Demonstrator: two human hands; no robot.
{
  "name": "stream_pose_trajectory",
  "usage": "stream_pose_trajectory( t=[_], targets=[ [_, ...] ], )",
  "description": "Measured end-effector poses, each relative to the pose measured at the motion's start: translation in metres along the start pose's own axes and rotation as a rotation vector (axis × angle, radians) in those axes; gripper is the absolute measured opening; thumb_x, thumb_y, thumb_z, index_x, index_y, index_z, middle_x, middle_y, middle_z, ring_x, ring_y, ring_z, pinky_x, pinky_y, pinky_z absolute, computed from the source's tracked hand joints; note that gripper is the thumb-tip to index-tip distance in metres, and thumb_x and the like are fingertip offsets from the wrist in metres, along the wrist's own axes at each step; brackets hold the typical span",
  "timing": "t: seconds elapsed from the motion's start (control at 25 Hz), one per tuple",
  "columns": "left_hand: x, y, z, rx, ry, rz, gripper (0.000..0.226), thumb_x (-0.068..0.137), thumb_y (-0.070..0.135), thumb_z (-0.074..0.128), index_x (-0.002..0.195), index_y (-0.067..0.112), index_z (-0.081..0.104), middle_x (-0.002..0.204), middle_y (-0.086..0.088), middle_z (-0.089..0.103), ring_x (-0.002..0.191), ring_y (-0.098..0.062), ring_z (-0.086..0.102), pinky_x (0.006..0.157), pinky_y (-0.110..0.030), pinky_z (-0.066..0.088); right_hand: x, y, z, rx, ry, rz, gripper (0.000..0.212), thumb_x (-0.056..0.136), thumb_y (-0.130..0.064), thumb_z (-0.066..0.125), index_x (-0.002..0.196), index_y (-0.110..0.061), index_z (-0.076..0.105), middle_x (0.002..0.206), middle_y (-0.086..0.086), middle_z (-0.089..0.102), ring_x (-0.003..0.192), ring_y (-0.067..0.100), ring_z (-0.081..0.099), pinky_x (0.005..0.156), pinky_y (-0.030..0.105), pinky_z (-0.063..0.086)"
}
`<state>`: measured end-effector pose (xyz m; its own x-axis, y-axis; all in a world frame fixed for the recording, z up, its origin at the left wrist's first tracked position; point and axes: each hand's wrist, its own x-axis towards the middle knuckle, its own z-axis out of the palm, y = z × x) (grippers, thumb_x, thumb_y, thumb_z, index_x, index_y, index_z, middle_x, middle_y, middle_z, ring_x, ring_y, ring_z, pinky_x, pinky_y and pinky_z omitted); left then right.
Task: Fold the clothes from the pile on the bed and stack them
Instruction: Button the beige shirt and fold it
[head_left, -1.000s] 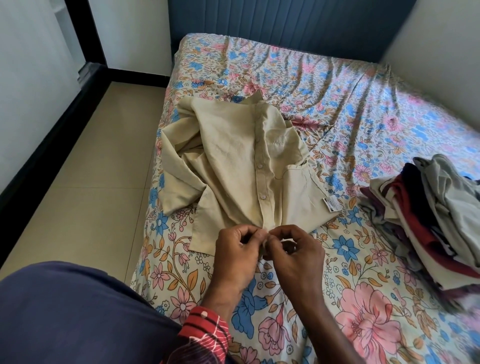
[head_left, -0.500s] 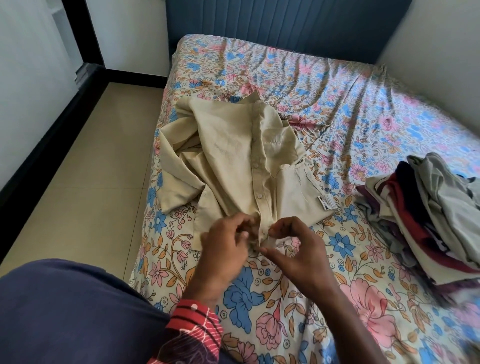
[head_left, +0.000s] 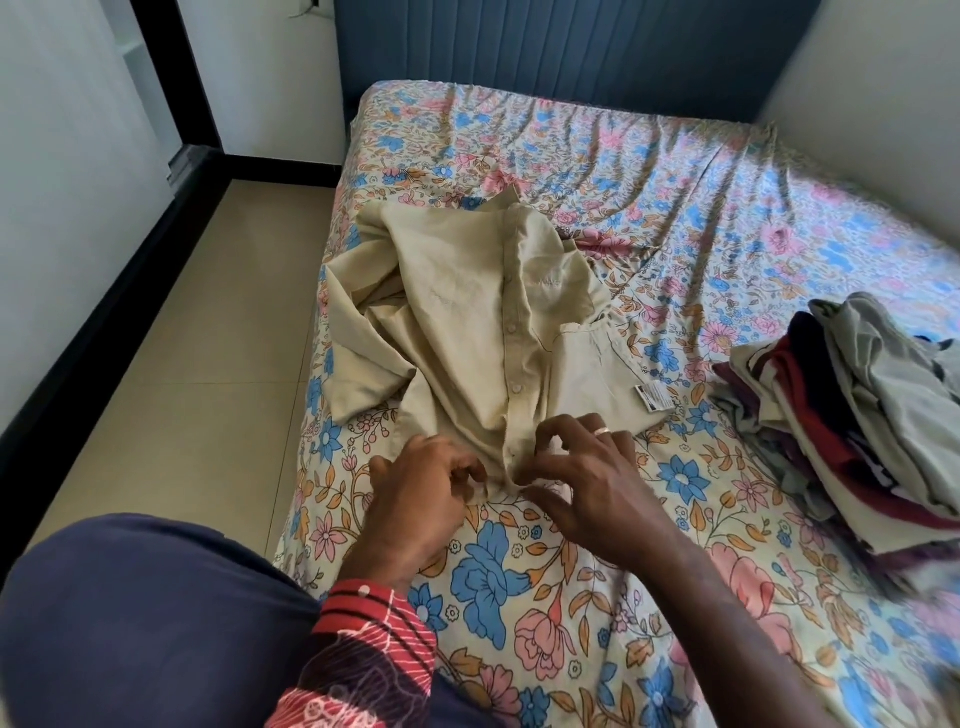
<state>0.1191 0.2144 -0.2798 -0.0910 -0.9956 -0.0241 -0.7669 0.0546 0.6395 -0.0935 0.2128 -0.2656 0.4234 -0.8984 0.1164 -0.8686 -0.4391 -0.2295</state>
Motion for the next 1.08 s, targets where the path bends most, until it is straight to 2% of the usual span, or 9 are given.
stream_pose_trajectory(
  t=[0.08,0.2,0.36,0.48,0.64,0.72,0.88,0.96,1.08],
  targets=[
    [-0.001,0.001,0.005,0.031,-0.07,0.001,0.013,0.091,0.035,0.074,0.103,0.041,0.072,0.1,0.024,0.053,0.106,-0.001,0.041,0.092,-0.038,0.026,-0.002,-0.001,-0.009,-0.014,0.065,-0.097,0.014,0.089,-0.047,0.065,0.093,-0.036,0.073,0.122,-0.014,0.056,0.121,0.01,0.044,0.096,0.045,0.033],
    [-0.002,0.002,0.008,0.077,-0.077,0.017,0.013,0.089,0.04,0.074,0.101,0.039,0.071,0.105,0.022,0.054,0.112,-0.004,0.042,0.093,-0.037,0.025,-0.017,0.007,-0.025,-0.012,0.148,-0.228,0.01,0.084,-0.037,0.065,0.078,-0.028,0.065,0.089,-0.018,0.066,0.103,0.004,0.059,0.1,0.049,0.032],
    [-0.002,-0.004,0.002,0.034,0.018,0.007,0.012,0.088,0.037,0.075,0.087,0.037,0.063,0.096,0.021,0.056,0.102,-0.005,0.05,0.093,-0.036,0.029,-0.042,0.031,-0.041,-0.148,0.113,-0.082,0.024,0.091,-0.05,0.067,0.077,-0.033,0.058,0.071,-0.019,0.061,0.087,0.004,0.062,0.095,0.045,0.029],
    [0.002,-0.011,-0.008,-0.315,0.162,-0.029,0.019,0.086,0.021,0.078,0.083,0.034,0.064,0.093,0.016,0.067,0.094,-0.008,0.064,0.095,-0.044,0.049,-0.06,0.043,-0.055,-0.218,0.069,0.09,0.024,0.091,-0.057,0.062,0.08,-0.035,0.06,0.076,-0.02,0.063,0.082,0.006,0.062,0.087,0.043,0.03],
    [-0.002,-0.003,-0.027,-0.779,0.246,-0.085,0.014,0.083,0.007,0.078,0.091,0.013,0.069,0.086,0.003,0.074,0.083,-0.005,0.069,0.078,-0.025,0.056,-0.076,0.05,-0.067,-0.205,-0.067,0.158,0.03,0.094,-0.062,0.047,0.078,-0.039,0.057,0.071,-0.019,0.059,0.067,-0.005,0.051,0.089,0.042,0.029],
    [-0.005,-0.002,-0.034,-0.929,0.268,-0.083,0.02,0.077,0.008,0.08,0.093,0.011,0.07,0.082,0.003,0.075,0.078,-0.004,0.07,0.071,-0.018,0.056,-0.078,0.05,-0.069,-0.036,-0.057,0.131,0.018,0.098,-0.056,0.054,0.087,-0.044,0.06,0.071,-0.024,0.06,0.066,-0.007,0.056,0.089,0.034,0.031],
    [-0.011,-0.006,-0.038,-0.96,0.151,-0.069,0.034,0.065,0.014,0.08,0.097,0.005,0.072,0.085,-0.009,0.076,0.078,-0.014,0.072,0.07,-0.019,0.059,-0.079,0.043,-0.072,0.186,-0.061,0.171,0.007,0.099,-0.033,0.066,0.101,-0.039,0.07,0.073,-0.021,0.068,0.07,0.001,0.067,0.067,0.024,0.051],
    [-0.014,-0.005,-0.037,-0.927,0.063,-0.031,0.035,0.064,0.012,0.081,0.096,0.001,0.073,0.086,-0.015,0.077,0.078,-0.02,0.074,0.072,-0.022,0.06,-0.08,0.035,-0.073,0.235,-0.112,0.224,0.005,0.097,-0.037,0.066,0.096,-0.042,0.067,0.071,-0.013,0.069,0.066,0.005,0.066,0.062,0.029,0.056],
    [-0.019,-0.001,-0.035,-0.909,-0.072,0.039,0.026,0.063,0.009,0.083,0.089,0.005,0.077,0.086,-0.014,0.077,0.081,-0.02,0.073,0.079,-0.031,0.059,-0.083,0.023,-0.057,0.19,-0.164,0.281,0.01,0.096,-0.049,0.065,0.102,-0.042,0.068,0.065,-0.01,0.066,0.055,0.001,0.061,0.05,0.019,0.046]
  ],
)
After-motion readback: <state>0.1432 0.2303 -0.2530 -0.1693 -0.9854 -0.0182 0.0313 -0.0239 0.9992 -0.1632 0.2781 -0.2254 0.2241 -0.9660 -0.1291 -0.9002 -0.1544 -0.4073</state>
